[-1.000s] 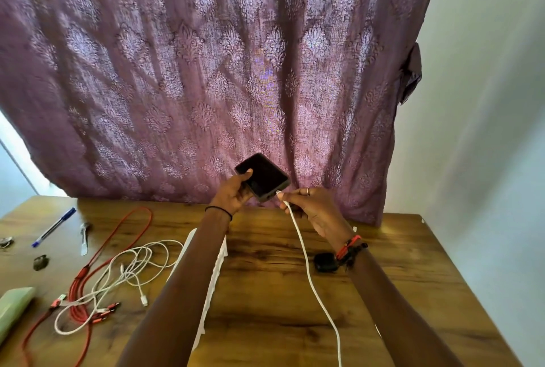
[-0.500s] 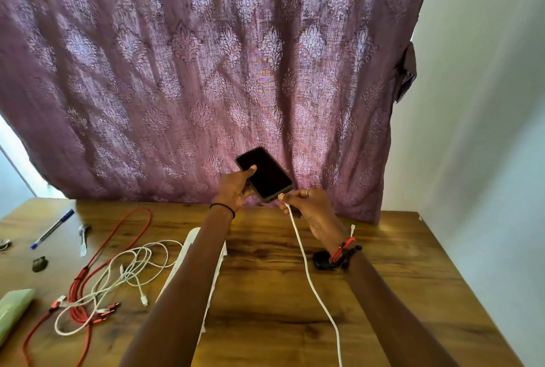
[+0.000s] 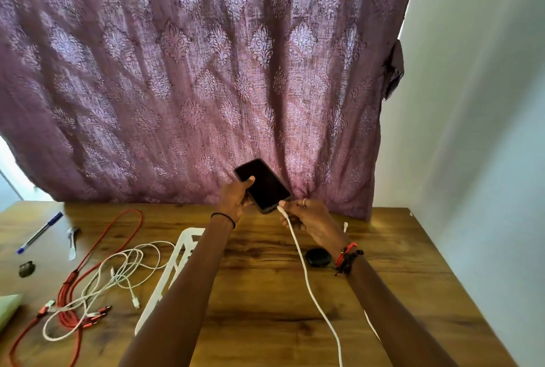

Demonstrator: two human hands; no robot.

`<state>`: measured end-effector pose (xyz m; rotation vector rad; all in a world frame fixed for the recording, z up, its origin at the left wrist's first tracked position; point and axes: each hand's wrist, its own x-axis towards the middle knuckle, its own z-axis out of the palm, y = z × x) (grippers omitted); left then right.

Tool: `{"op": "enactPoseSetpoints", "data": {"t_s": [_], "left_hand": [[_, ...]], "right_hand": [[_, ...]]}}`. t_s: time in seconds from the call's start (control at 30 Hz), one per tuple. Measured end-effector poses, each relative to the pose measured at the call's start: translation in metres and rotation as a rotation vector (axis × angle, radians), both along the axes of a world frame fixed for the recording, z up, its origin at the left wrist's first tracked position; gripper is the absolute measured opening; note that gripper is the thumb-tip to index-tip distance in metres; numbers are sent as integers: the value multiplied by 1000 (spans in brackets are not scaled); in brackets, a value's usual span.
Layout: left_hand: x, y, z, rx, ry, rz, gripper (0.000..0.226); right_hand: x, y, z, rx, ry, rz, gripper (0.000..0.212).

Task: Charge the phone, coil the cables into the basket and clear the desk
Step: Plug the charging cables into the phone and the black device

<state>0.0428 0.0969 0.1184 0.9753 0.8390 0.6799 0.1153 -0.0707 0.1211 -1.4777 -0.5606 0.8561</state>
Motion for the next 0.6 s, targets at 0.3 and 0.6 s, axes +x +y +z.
{"op": "enactPoseSetpoints", "data": {"t_s": [0.3,0.6], "left_hand": [[-5,-17,-39,117,186,-127,34],[-16,-48,-106,177,436,-283,34]], "right_hand": [[49,-29,-56,-240,-162,-233,7],[76,-72,-114,-579,-503,-418,23]]}}
